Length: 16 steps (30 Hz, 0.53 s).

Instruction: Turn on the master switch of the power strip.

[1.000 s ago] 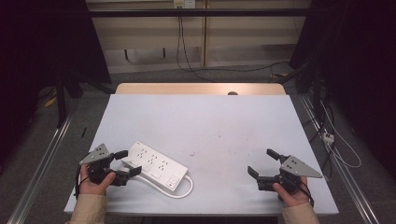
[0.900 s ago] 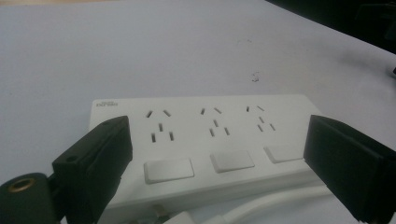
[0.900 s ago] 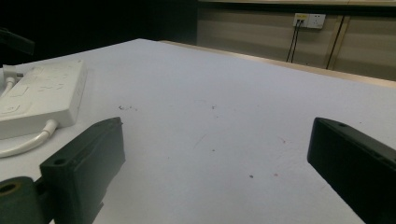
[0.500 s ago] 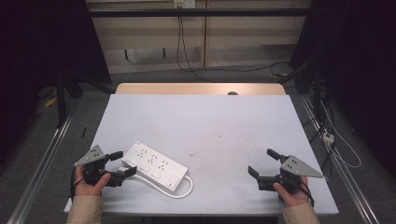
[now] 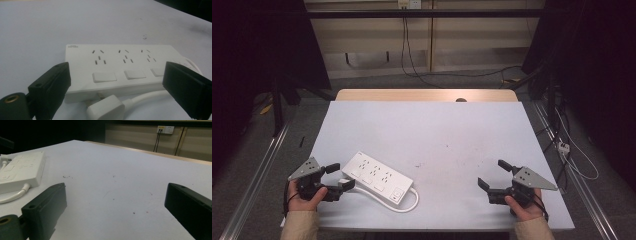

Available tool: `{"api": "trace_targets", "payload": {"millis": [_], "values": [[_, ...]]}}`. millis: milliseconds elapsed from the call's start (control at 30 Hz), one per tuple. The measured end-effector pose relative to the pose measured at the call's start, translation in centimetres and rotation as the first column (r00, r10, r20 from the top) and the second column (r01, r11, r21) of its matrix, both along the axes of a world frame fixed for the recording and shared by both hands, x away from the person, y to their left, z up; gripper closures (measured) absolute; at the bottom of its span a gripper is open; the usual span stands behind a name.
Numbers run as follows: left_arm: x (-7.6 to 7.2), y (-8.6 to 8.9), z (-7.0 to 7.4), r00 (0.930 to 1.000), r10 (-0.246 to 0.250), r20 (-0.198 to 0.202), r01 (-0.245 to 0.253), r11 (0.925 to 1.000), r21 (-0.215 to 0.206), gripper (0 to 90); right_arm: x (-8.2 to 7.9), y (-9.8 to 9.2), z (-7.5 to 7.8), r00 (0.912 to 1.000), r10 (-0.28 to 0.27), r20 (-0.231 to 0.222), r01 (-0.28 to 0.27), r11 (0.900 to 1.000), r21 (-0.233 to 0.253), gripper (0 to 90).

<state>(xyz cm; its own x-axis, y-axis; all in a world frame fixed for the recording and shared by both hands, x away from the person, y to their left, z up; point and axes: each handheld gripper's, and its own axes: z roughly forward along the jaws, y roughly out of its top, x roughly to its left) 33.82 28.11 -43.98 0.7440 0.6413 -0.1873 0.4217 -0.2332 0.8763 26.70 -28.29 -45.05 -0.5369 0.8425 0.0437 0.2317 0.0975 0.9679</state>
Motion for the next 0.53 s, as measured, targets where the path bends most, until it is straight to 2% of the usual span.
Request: {"api": "trace_targets", "payload": {"millis": [533], "values": [[-0.05, -0.23, 0.00, 1.0000, -0.003, 0.000, 0.003, 1.0000, 0.008, 7.8, 0.29, 0.25, -0.11, 1.0000, 0.004, -0.004, -0.004, 1.000, -0.009, 3.6]]}}
